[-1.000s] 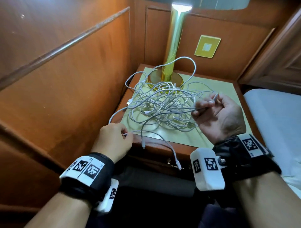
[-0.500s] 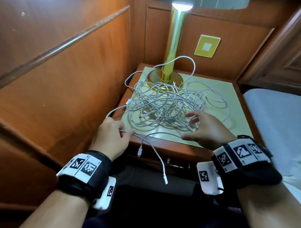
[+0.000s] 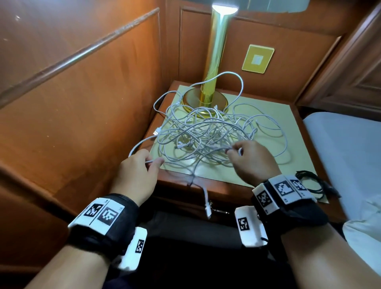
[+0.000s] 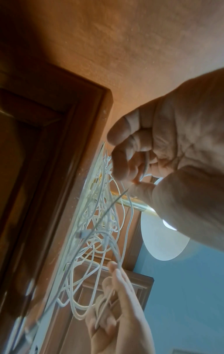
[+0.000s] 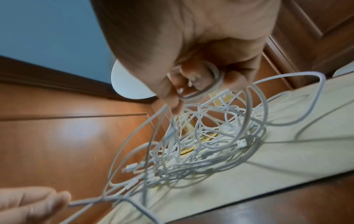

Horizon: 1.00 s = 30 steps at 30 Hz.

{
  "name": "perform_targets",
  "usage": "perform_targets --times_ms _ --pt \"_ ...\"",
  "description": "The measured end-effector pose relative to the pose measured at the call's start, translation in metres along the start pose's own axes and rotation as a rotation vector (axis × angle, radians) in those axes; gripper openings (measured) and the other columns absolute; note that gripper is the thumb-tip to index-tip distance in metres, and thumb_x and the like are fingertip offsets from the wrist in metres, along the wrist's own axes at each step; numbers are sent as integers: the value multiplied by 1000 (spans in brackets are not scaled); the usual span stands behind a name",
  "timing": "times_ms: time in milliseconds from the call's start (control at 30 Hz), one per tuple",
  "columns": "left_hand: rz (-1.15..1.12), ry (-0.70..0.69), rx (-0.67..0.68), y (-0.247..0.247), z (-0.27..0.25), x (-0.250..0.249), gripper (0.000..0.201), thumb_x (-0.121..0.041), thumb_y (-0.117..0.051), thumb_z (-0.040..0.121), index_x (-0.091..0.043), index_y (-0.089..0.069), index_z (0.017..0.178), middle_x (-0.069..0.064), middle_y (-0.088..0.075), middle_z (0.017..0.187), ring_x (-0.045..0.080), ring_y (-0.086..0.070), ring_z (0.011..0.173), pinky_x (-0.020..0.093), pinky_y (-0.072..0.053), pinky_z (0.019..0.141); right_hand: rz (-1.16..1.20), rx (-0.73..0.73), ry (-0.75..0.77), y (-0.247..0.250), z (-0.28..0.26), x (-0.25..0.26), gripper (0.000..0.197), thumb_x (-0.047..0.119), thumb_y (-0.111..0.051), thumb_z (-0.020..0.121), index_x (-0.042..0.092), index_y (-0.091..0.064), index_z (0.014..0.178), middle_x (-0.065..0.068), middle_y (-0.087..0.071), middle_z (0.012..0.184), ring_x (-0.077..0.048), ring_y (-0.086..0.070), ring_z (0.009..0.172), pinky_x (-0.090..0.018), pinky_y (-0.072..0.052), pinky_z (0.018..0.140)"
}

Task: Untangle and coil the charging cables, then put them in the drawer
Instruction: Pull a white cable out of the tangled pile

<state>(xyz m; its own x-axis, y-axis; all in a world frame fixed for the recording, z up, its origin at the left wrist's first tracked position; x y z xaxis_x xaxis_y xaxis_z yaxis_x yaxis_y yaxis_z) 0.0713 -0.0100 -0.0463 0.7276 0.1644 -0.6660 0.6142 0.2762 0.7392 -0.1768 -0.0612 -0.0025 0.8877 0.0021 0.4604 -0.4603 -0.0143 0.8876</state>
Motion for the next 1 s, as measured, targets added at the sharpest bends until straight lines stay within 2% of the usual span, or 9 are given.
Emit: perform_targets --times_ms 133,233,367,433,500,600,700,867,1000 --pt "25 73 77 -1 -2 2 39 -48 -64 91 -17 -52 70 1 -62 58 26 -64 64 39 -54 65 369 -245 74 4 7 -8 19 26 -54 99 14 -66 89 4 -59 73 -20 -53 72 -31 -38 62" --pt "45 98 122 -5 -2 4 37 -50 -64 88 -19 -53 70 -1 -67 64 24 -68 60 39 -57 66 717 -321 76 7 9 -8 17 30 -54 97 23 -65 84 5 -64 77 -10 -49 59 -28 -41 59" --pt "-215 105 226 -14 -8 -7 20 -28 -59 98 -15 -57 83 0 -73 75 15 -68 47 28 -54 60 871 -250 169 9 4 0 14 28 -53 95 26 -64 87 2 -58 71 -9 -42 55 -22 -38 54" --pt "-395 76 249 -19 -12 -14 8 -13 -55 100 -14 -54 92 1 -75 76 14 -70 55 27 -53 63 836 -192 254 6 -1 6 11 30 -54 90 30 -63 83 -7 -65 93 -10 -49 66 -24 -41 62" --pt "-563 79 278 -21 -14 -18 15 -5 -53 100 -20 -52 99 4 -75 84 11 -72 66 26 -55 63 884 -116 302 3 -5 13 11 23 -54 87 26 -62 80 -5 -66 108 -12 -54 77 -21 -42 62" --pt "-828 139 348 -23 -15 -26 17 -1 -56 99 -17 -54 104 20 -69 110 19 -75 77 26 -55 57 999 -27 281 1 -5 18 12 18 -53 83 21 -62 76 -3 -68 117 -10 -58 86 -22 -42 63" --pt "-1061 216 354 -19 -14 -30 17 4 -52 99 -6 -52 113 19 -64 126 25 -75 82 24 -54 54 997 19 262 2 -3 16 12 17 -52 77 17 -61 69 -7 -68 120 -12 -57 85 -25 -41 64" --pt "-1170 284 408 -7 -11 -29 22 -11 -41 104 -4 -57 118 10 -70 122 33 -73 71 27 -52 50 1009 51 303 3 -7 18 17 8 -48 69 16 -57 56 -3 -65 90 -12 -54 71 -23 -40 61" --pt "-1129 231 392 -9 -10 -29 47 -45 -46 101 -4 -64 112 15 -73 114 41 -72 96 40 -53 71 980 124 347 5 -11 22 19 2 -47 68 10 -58 54 -11 -67 97 -5 -56 67 -14 -43 60"
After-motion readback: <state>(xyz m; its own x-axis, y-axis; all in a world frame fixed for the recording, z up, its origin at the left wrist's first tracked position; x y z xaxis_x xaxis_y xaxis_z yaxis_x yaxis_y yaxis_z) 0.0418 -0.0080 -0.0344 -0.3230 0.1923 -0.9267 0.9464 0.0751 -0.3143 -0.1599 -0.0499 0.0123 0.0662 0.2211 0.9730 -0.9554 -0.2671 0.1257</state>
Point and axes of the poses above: each hand's wrist, its own z-axis towards the middle knuckle, its own y-axis out of the back of the hand, x = y × z, the point moved 1 cm from there along z, towards the middle knuckle
